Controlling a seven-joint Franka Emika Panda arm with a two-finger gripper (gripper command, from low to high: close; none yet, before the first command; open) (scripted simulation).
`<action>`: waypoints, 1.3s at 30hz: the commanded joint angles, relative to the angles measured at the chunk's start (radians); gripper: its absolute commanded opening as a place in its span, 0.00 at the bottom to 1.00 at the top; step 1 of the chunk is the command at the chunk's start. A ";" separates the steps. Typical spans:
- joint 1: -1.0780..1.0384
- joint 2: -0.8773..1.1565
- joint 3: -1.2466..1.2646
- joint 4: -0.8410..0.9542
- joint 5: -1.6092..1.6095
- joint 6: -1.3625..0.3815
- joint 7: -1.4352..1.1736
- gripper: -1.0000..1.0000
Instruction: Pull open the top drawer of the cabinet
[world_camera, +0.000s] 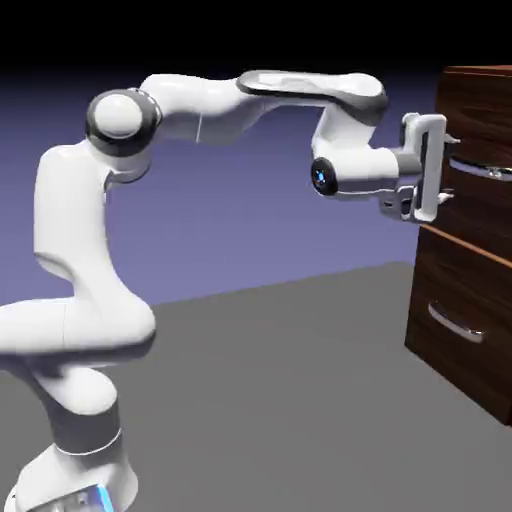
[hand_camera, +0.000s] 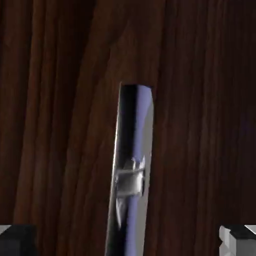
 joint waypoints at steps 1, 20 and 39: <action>0.000 0.000 0.000 0.000 0.000 0.000 0.000 0.50; 0.123 0.016 -0.109 -0.085 0.008 -0.019 -0.017 0.00; 0.686 0.189 -0.578 -0.318 0.123 -0.009 -0.332 0.00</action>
